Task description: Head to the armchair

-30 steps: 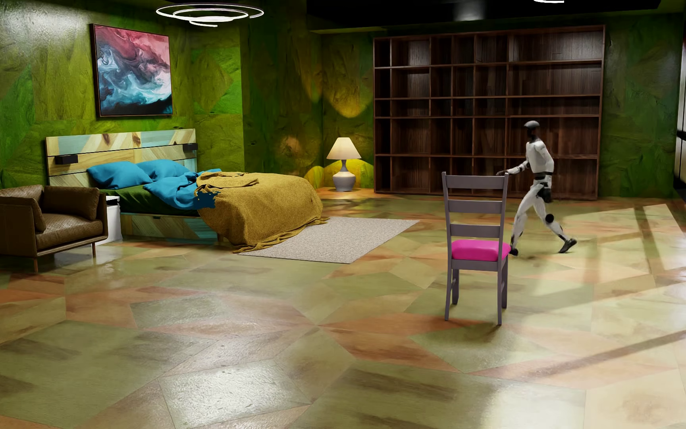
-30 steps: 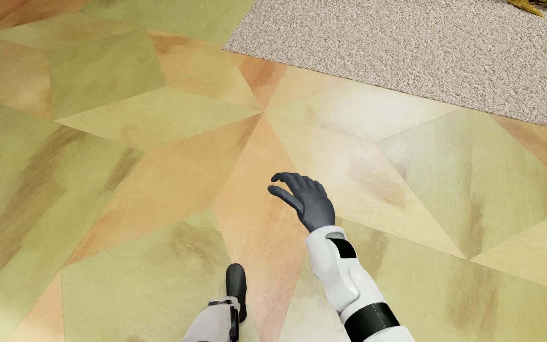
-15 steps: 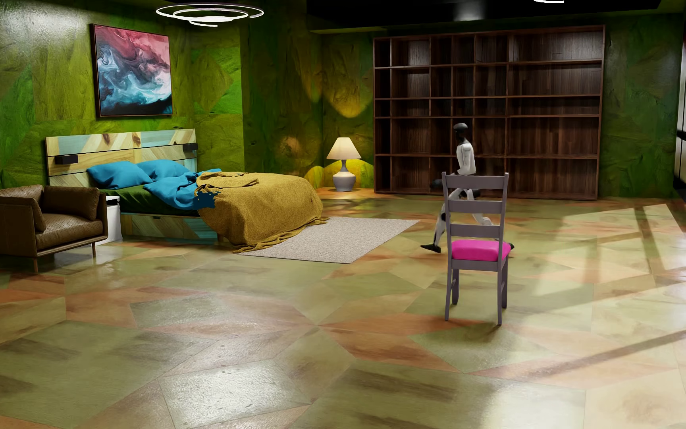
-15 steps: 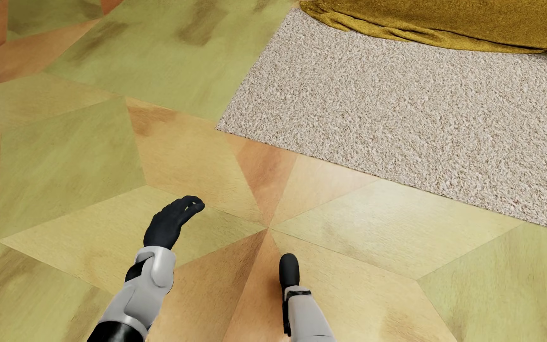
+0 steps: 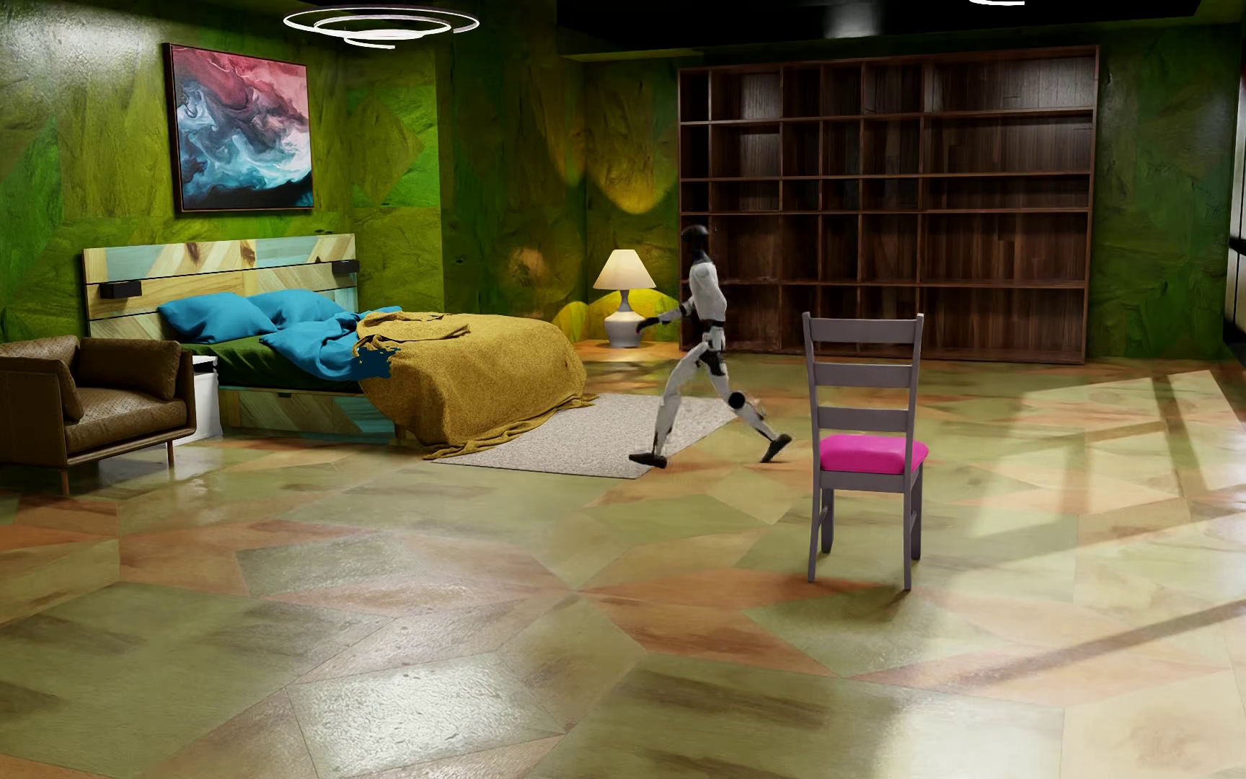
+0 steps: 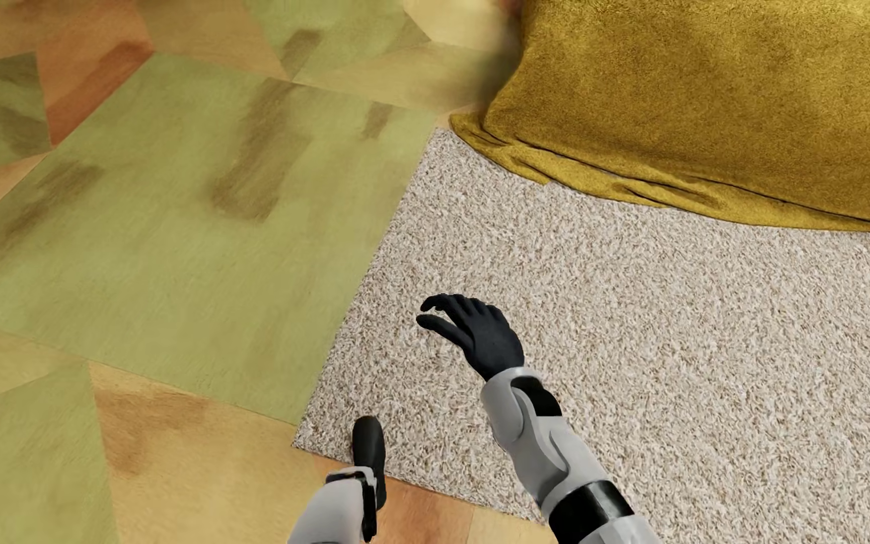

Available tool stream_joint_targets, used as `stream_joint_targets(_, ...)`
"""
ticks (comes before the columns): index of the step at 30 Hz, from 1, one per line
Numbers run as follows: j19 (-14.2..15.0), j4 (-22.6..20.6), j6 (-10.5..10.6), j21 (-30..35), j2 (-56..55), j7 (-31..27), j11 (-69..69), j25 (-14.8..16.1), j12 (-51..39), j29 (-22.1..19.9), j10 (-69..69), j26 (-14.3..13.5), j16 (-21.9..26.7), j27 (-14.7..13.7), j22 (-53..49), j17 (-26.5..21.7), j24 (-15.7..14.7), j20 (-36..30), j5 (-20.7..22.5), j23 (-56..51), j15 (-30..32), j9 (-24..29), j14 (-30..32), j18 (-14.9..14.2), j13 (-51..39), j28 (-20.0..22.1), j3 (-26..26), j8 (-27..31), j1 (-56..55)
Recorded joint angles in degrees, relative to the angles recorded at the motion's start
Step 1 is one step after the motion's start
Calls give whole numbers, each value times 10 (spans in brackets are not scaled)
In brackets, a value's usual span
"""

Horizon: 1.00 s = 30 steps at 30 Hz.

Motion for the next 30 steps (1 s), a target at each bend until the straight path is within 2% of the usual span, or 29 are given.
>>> stream_joint_targets(1,36,-14,-14,-1,-6,15,88,15,7,5,91,14,-26,4,12,-16,-24,42,-19,-13,91,-1,46,35,26,4,8,9,-4)
stream_joint_targets(2,78,-31,-29,-7,-42,29,212,32,-6,12,169,21,-37,18,34,-26,-22,54,-36,-12,181,1,17,56,58,-17,12,13,5)
stream_joint_targets(3,92,-49,-43,-13,-109,45,341,46,-33,16,214,22,-35,45,57,-27,8,40,-54,11,205,4,-42,68,88,-44,13,11,31)
stream_joint_targets(4,59,-67,-57,-16,-192,62,443,52,-67,18,222,19,-26,87,67,-20,53,15,-68,56,155,6,-90,73,111,-55,11,10,78)
stream_joint_targets(5,39,-86,-69,-7,-279,75,499,47,-101,24,203,16,-19,136,63,-13,93,-3,-81,117,102,6,-122,76,128,-37,6,7,136)
stream_joint_targets(6,23,-106,-78,21,-357,83,506,31,-130,48,167,14,-15,172,46,-13,113,-3,-85,185,56,6,-145,77,143,6,0,4,201)
stream_joint_targets(7,21,-125,-84,65,-423,86,471,3,-153,93,124,7,-16,181,22,-22,106,14,-80,247,15,5,-160,78,161,59,-7,2,268)
stream_joint_targets(8,14,-141,-88,111,-477,85,402,-29,-174,146,80,-13,-17,168,-4,-37,78,38,-75,295,-14,3,-172,78,183,100,-15,-1,334)
stream_joint_targets(9,6,-155,-90,137,-518,79,304,-50,-199,188,38,-39,-16,152,-34,-54,43,58,-74,325,-25,1,-179,76,210,114,-24,-5,396)
stream_joint_targets(10,10,-164,-90,128,-545,67,180,-48,-225,205,-1,-65,-7,151,-73,-66,15,61,-73,336,-29,-1,-179,74,241,109,-34,-2,455)
stream_joint_targets(11,14,-167,-89,92,-560,50,47,-28,-250,193,-35,-85,8,166,-118,-68,-2,51,-70,334,-27,-3,-175,71,274,102,-46,10,509)
stream_joint_targets(12,9,-163,-85,47,-564,30,-62,-2,-270,163,-54,-96,24,182,-160,-68,-11,40,-71,329,-26,-4,-163,69,306,105,-58,20,557)
stream_joint_targets(13,17,-154,-80,8,-569,10,-97,14,-279,134,-52,-96,34,198,-197,-66,-18,36,-75,333,-16,-4,-140,66,332,121,-71,10,596)
stream_joint_targets(14,15,-137,-71,-18,-577,-8,-46,17,-273,117,-25,-89,40,211,-226,-62,-29,40,-73,346,10,-4,-100,58,347,141,-84,-13,626)
stream_joint_targets(15,-5,-113,-56,-32,-583,-23,41,12,-254,118,39,-76,45,216,-247,-55,-44,48,-57,366,51,0,-25,44,349,155,-96,-31,635)
stream_joint_targets(16,-11,-85,-39,-39,-574,-36,114,3,-227,135,148,-59,49,202,-256,-46,-57,53,-39,383,52,5,79,19,338,157,-103,-50,612)
stream_joint_targets(17,-16,-57,-20,-43,-549,-49,156,-6,-205,160,283,-37,53,170,-247,-37,-60,46,-22,389,24,13,168,-18,319,143,-106,-75,556)
stream_joint_targets(18,-21,-35,-3,-48,-512,-67,169,-15,-193,175,407,-13,60,132,-216,-25,-46,22,-4,381,-17,19,175,-34,293,118,-104,-95,474)
stream_joint_targets(19,-20,-22,10,-58,-462,-83,154,-24,-189,167,497,8,67,103,-168,-11,-18,-14,15,359,-52,23,121,-25,263,91,-100,-108,382)
stream_joint_targets(21,-25,0,27,-82,-343,-87,83,-40,-173,92,549,33,63,76,-56,21,26,-73,51,290,-98,24,32,-1,202,46,-88,-108,207)
stream_joint_targets(22,-29,6,29,-88,-282,-79,45,-44,-153,57,517,38,53,63,-13,35,30,-82,64,255,-115,22,-15,11,170,26,-80,-100,136)
stream_joint_targets(24,-31,26,29,-73,-175,-39,-13,-45,-100,32,361,21,40,23,21,47,14,-69,77,167,-135,16,-64,37,99,-16,-63,-73,31)
stream_joint_targets(26,-28,20,22,-52,-81,-21,-56,-33,-49,17,98,-10,24,-18,12,40,-9,-48,67,72,-131,10,-65,24,28,-11,-43,-32,-10)
stream_joint_targets(27,-23,5,15,-50,-40,-30,-61,-20,-31,4,-17,-14,15,-27,17,35,-8,-46,53,35,-111,7,-64,5,8,6,-33,-13,-6)
stream_joint_targets(28,-17,-4,5,-51,-9,-23,-44,-4,-20,-9,-51,-5,6,-28,32,30,6,-51,35,7,-73,4,-48,-5,3,13,-24,-2,-1)
stream_joint_targets(29,2,-13,-7,-54,7,-2,4,12,-17,-17,5,7,-4,-20,53,17,25,-58,16,-15,-13,2,4,15,11,3,-17,7,-6)
stream_joint_targets(30,47,-27,-23,-58,-3,20,94,24,-24,-21,92,12,-14,-7,72,0,37,-61,-2,-30,72,3,49,43,28,-16,-12,15,-14)
